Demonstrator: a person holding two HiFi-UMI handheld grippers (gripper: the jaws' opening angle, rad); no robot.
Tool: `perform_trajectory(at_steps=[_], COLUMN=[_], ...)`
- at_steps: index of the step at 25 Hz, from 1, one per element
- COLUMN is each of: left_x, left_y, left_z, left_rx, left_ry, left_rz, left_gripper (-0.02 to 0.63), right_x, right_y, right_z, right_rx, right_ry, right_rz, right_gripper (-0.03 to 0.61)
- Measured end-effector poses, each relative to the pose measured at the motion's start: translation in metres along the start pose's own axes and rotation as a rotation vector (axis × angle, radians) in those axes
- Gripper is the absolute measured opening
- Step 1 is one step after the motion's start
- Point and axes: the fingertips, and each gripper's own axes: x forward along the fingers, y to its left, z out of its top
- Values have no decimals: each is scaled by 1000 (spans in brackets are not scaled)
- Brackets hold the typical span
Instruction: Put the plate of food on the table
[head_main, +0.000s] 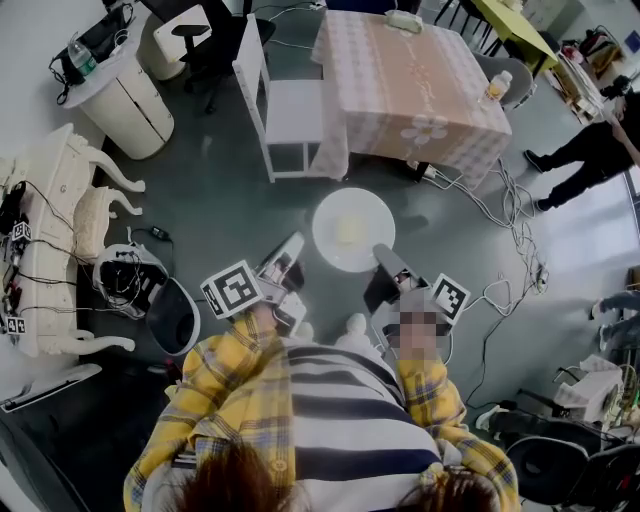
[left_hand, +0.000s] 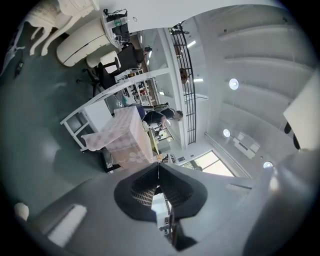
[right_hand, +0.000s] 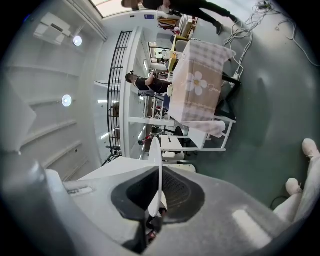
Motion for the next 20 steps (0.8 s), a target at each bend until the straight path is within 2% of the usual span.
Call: perform_trajectory(at_steps=[4,9,20], left_x=[-7,-8,34], left_y=[8,25,58], left_z=[15,28,95], left_rx=[43,18,-15], left_ry=[23,21,-29], left_rz=[11,26,32], left_gripper=[-9,-8,-2], right_x=[17,37,117], right_y=[1,3,5], right_z=[-9,-13,23], right_rx=[-1,-4,-34], right_ry=[-10,8,31], right_rz=[3,-5,-17], right_gripper=[6,6,8])
